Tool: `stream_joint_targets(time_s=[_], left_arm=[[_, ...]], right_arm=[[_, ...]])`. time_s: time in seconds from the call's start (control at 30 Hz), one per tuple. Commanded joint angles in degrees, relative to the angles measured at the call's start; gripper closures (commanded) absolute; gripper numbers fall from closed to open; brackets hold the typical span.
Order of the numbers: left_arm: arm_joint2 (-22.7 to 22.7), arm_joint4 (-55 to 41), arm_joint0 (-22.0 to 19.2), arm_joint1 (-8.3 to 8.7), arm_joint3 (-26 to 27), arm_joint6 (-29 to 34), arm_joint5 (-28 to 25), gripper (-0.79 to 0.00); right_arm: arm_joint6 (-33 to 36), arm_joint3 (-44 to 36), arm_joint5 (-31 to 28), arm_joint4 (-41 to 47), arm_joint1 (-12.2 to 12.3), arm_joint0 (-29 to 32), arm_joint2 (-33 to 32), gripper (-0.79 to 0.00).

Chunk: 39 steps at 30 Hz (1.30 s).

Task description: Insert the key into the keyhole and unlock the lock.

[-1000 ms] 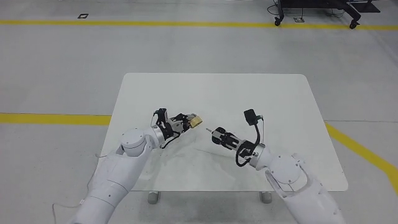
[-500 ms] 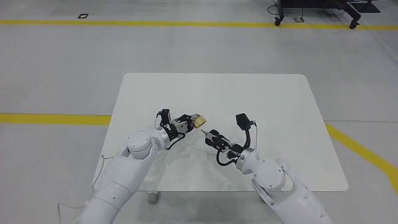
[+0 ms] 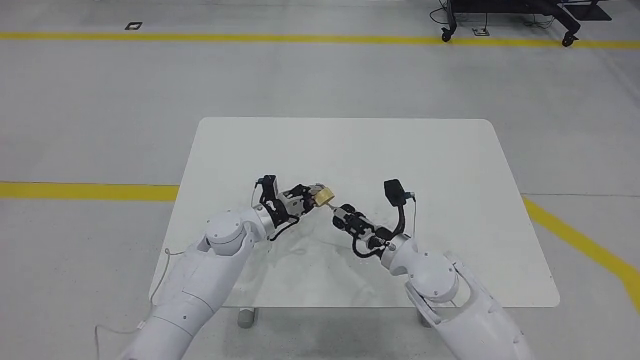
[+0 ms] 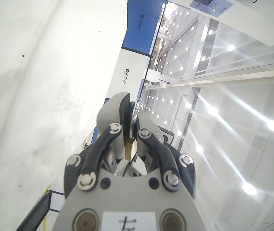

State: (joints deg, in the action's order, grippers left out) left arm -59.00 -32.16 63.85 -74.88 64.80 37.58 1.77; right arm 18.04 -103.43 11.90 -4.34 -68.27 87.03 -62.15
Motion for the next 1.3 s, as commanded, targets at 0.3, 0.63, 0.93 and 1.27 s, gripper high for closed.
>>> stream_joint_targets(time_s=[0.3, 0.63, 0.93, 1.27], left_arm=[[-0.2, -0.2, 0.1, -0.17, -0.2, 0.7, -0.5, 0.0], [-0.6, -0.4, 0.2, -0.31, -0.2, 0.3, -0.6, 0.0], [-0.5, 0.2, 0.3, -0.4, -0.1, 0.8, -0.7, 0.0], [-0.6, -0.3, 0.4, -0.54, -0.2, 1.3, -0.4, 0.0]], right_arm=[[-3.3, 0.8, -0.9, 1.0, -0.5, -0.1, -0.4, 0.0], [-5.5, 0.4, -0.6, -0.3, -0.7, 0.5, -0.3, 0.0], [-6.0, 0.2, -0.5, -0.5, -1.0, 0.7, -0.1, 0.0], [-7.0, 0.1, -0.3, -1.7, -1.3, 1.0, 0.3, 0.0]])
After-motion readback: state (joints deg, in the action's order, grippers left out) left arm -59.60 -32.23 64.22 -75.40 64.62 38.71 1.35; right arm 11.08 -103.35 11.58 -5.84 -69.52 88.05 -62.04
